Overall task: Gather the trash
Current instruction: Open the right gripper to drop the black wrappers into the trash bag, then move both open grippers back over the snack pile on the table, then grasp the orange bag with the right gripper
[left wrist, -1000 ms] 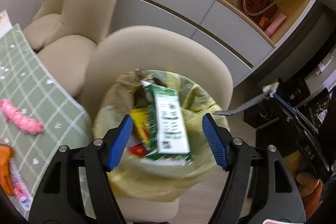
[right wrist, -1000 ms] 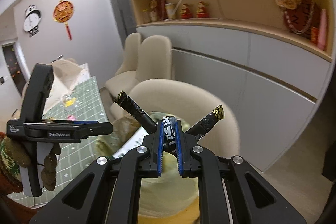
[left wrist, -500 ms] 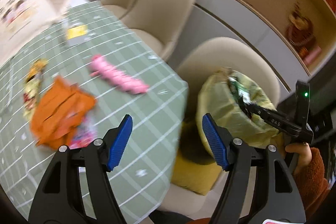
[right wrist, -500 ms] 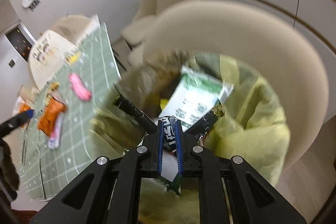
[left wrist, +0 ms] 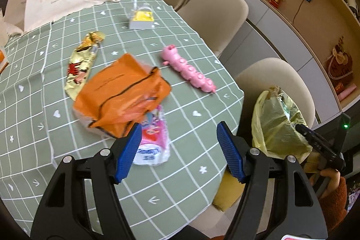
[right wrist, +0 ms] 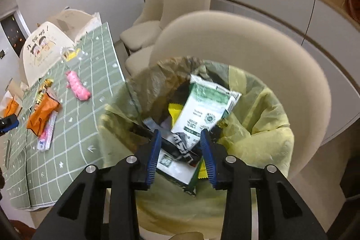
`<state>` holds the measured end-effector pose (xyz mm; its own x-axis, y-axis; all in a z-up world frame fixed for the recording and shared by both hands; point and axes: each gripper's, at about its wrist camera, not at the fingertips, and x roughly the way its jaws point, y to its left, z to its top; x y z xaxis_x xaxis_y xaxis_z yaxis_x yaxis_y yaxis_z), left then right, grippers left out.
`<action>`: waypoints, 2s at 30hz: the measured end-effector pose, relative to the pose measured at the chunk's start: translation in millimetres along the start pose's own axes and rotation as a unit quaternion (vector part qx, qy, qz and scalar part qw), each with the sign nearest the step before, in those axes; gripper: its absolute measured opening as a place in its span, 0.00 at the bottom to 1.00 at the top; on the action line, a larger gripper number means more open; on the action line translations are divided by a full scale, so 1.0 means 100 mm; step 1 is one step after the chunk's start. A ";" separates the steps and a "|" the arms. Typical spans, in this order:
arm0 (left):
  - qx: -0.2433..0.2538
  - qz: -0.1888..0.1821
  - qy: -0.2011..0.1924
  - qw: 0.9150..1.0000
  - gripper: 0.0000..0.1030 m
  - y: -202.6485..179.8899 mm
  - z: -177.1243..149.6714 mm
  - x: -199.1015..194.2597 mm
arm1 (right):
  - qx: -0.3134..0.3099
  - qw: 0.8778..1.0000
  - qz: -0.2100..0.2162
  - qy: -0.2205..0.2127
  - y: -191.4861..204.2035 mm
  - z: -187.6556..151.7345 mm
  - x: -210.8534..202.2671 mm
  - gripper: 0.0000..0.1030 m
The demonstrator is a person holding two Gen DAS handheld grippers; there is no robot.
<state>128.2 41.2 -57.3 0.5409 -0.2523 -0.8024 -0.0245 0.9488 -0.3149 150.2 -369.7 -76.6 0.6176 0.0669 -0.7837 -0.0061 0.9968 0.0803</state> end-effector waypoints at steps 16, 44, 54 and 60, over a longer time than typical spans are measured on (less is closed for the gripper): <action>-0.036 0.030 -0.034 0.998 0.64 1.14 0.10 -0.20 | -0.003 0.994 0.080 -0.075 1.29 0.00 -0.31 0.34; -0.053 0.004 -0.002 0.999 0.64 2.49 0.00 -0.26 | -0.018 0.991 0.120 0.054 3.67 -0.01 1.24 0.43; -0.055 -0.001 -0.002 0.998 0.64 2.59 0.04 -0.25 | -0.043 0.987 0.151 0.017 3.63 0.13 0.80 0.05; -0.018 -0.020 0.003 1.000 0.64 2.36 0.22 -0.05 | -0.045 0.991 0.121 -0.032 3.28 0.22 0.31 0.05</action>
<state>138.3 271.2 -116.0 0.5371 -0.2919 -0.7914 -0.0333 0.9302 -0.3656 184.7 -41.7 -60.9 0.6383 0.3049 -0.7069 -0.2291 0.9519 0.2037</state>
